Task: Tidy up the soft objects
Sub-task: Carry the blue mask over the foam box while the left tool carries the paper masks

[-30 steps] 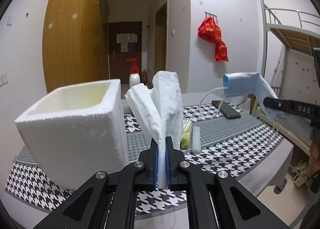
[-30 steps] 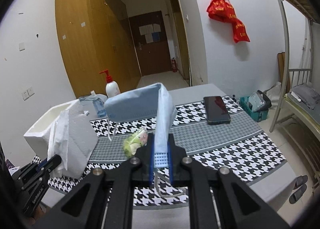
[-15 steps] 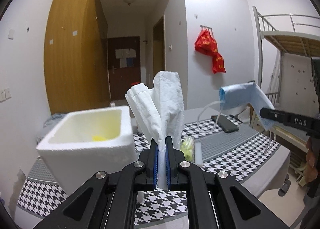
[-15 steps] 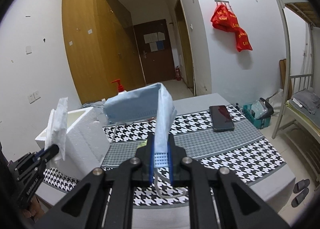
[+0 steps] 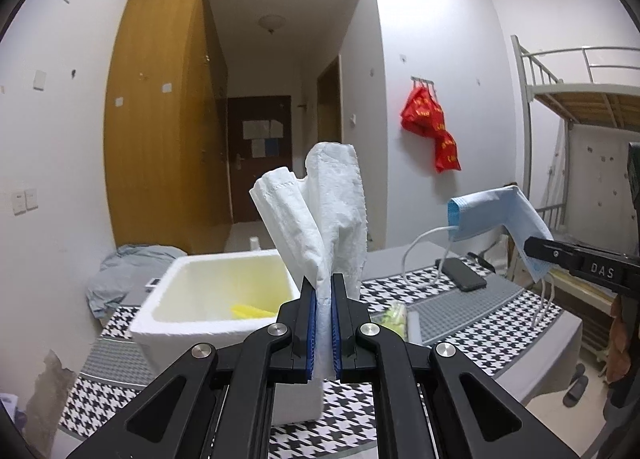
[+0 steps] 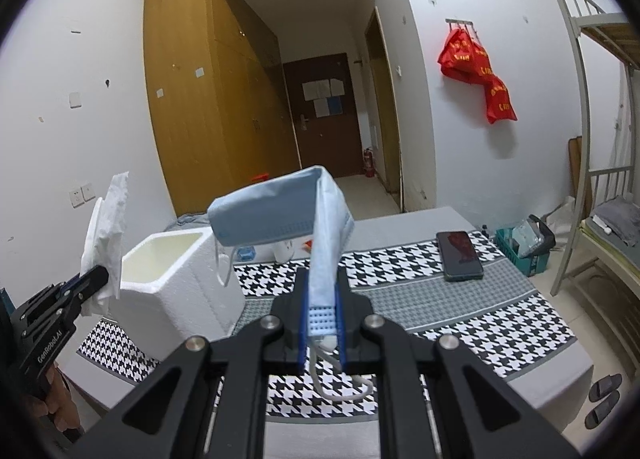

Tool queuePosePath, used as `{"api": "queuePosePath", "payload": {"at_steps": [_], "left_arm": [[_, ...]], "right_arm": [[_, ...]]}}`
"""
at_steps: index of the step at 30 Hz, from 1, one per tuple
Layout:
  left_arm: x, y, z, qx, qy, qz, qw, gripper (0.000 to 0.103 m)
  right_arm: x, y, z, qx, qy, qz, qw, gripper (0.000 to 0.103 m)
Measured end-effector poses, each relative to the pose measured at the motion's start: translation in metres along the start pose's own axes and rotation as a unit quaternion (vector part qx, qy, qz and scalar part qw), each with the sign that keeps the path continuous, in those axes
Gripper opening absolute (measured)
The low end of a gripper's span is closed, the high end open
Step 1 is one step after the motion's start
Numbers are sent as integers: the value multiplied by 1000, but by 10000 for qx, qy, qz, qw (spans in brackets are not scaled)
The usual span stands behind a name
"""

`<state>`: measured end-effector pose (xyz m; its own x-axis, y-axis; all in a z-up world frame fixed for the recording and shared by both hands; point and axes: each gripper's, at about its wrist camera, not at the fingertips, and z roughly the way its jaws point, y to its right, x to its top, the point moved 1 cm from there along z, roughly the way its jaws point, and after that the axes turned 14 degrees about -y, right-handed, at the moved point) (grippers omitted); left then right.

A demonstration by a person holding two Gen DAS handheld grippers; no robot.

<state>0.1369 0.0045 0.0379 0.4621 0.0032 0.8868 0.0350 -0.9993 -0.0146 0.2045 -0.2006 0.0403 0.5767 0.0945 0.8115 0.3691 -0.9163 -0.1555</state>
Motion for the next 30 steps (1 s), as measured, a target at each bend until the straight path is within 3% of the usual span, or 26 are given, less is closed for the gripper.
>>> {"api": "queuePosePath", "payload": {"at_steps": [30], "left_arm": [[-11, -80, -25, 848, 71, -507, 9951, 7]], "right_arm": [[15, -91, 28, 776, 69, -816, 9936, 14]]}}
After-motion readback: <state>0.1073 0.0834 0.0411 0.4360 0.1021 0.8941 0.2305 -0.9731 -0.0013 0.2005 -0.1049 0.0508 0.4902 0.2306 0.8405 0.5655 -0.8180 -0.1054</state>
